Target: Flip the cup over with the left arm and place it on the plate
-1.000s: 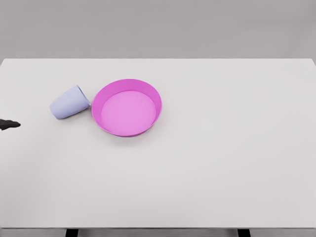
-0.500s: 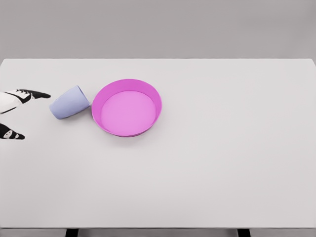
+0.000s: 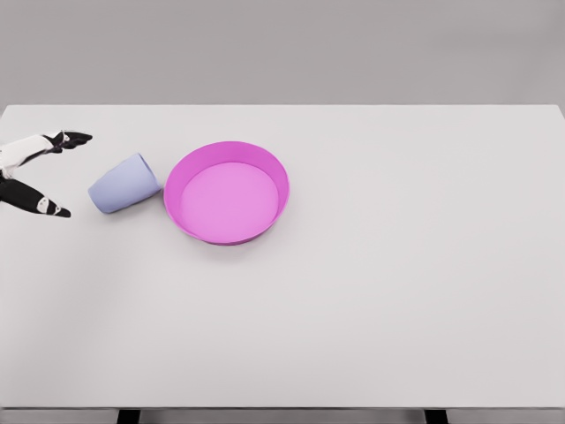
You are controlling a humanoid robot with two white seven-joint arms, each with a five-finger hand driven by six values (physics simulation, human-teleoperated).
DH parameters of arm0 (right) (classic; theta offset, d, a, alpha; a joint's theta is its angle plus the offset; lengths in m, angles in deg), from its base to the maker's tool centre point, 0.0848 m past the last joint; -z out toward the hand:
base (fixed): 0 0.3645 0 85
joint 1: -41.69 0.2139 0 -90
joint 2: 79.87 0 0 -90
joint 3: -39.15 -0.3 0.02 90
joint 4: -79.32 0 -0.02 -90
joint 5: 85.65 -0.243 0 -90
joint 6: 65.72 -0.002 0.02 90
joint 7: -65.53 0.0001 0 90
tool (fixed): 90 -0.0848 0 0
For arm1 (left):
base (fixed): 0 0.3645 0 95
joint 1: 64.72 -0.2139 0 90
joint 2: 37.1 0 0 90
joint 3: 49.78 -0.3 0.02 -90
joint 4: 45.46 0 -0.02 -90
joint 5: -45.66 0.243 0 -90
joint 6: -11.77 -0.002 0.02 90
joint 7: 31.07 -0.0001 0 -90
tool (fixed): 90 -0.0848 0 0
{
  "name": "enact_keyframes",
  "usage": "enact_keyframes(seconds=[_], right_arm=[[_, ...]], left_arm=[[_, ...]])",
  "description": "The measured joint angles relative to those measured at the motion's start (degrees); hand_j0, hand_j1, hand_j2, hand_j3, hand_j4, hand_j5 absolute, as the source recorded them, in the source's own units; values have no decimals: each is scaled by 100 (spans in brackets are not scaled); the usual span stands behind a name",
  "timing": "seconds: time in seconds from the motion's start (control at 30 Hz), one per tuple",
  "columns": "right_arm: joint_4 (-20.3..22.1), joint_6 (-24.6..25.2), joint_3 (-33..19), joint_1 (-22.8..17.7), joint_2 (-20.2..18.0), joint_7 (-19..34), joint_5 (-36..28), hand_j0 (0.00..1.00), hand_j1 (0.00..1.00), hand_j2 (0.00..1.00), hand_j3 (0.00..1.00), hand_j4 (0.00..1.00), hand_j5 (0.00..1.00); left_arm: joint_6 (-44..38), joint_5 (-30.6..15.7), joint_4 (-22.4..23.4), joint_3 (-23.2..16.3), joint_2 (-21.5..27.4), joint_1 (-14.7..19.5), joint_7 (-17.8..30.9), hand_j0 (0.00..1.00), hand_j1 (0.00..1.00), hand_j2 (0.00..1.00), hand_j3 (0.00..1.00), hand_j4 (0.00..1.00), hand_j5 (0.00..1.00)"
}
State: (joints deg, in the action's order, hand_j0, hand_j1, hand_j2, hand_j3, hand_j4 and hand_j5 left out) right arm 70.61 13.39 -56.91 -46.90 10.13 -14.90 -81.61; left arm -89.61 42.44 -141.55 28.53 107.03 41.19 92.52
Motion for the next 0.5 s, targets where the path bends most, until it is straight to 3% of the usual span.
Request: enact_keyframes(seconds=[0.23,0.5], right_arm=[[0,0,0,0,0,0,0,100,100,100,100,100,100],[0,0,0,0,0,0,0,100,100,100,100,100,100]], left_arm=[[-851,1,22,-460,-242,317,23,100,100,100,100,100,100],[-1065,-37,184,-558,-299,580,25,100,100,100,100,100,100]])
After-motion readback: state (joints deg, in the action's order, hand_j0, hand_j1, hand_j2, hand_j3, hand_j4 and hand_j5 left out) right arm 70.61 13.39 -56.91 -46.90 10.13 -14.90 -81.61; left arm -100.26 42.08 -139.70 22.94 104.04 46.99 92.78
